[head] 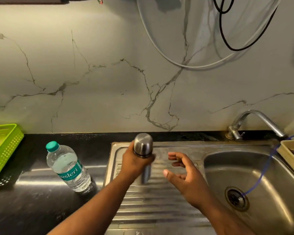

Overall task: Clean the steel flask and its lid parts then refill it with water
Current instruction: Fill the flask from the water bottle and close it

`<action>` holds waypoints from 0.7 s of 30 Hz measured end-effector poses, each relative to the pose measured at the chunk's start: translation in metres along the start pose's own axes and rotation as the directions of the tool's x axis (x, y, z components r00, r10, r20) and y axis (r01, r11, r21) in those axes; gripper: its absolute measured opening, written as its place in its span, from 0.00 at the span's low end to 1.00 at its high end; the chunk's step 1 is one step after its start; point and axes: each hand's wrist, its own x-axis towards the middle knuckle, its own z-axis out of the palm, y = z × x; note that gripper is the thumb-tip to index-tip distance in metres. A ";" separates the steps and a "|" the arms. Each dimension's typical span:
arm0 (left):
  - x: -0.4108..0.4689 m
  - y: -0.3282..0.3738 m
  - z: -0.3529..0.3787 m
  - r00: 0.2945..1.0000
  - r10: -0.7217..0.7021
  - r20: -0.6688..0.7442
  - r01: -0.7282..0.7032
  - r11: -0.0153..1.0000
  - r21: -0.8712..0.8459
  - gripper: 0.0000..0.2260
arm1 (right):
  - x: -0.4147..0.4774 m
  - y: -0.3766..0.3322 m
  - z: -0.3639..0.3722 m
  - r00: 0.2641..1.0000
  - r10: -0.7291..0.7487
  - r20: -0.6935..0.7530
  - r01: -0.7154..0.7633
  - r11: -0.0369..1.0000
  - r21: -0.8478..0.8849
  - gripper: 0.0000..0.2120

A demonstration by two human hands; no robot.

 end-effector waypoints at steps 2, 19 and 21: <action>0.027 -0.005 -0.003 0.994 -0.044 -0.096 0.042 0.999 -0.023 0.30 | -0.001 0.010 -0.005 0.999 0.038 -0.026 -0.037 0.999 0.021 0.20; 0.104 -0.040 -0.021 0.972 -0.112 -0.205 0.097 0.992 -0.083 0.35 | 0.024 0.023 -0.004 0.996 0.083 0.034 -0.084 0.996 0.029 0.11; 0.103 -0.041 -0.023 0.981 -0.111 -0.162 0.099 0.992 -0.083 0.37 | 0.025 0.024 -0.004 0.996 0.087 0.026 -0.088 0.996 0.025 0.11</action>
